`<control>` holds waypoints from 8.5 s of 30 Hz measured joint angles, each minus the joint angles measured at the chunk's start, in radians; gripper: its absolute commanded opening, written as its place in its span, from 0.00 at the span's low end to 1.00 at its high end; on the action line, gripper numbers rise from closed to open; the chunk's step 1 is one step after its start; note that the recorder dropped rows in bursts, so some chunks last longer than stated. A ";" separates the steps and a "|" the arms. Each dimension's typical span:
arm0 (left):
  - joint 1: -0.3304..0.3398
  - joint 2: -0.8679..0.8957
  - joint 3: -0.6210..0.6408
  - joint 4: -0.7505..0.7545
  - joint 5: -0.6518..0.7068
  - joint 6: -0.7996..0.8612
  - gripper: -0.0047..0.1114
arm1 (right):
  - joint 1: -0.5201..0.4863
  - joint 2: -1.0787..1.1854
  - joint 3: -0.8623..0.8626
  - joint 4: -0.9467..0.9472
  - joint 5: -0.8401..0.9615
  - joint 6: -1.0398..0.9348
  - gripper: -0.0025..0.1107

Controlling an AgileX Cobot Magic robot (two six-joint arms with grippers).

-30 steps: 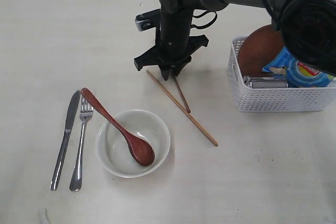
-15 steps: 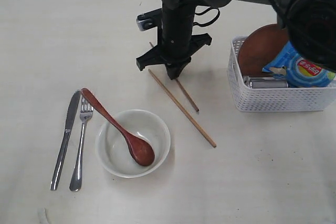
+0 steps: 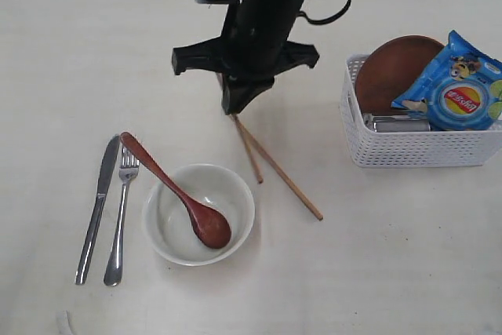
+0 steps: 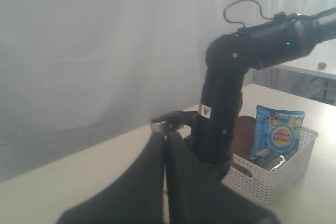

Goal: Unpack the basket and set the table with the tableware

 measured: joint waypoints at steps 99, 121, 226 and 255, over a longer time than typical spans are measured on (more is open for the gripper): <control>0.000 0.000 0.014 0.018 0.050 0.000 0.04 | 0.020 0.083 0.279 -0.253 -0.205 -0.144 0.02; 0.000 0.000 0.014 0.018 0.050 0.000 0.04 | 0.087 -0.158 0.289 0.120 -0.101 -0.032 0.02; 0.000 0.000 0.014 0.018 0.052 0.000 0.04 | 0.415 -0.025 0.146 -0.247 -0.013 0.314 0.47; 0.000 0.000 0.014 0.018 0.052 -0.003 0.04 | 0.415 0.043 0.146 -0.266 0.007 0.339 0.25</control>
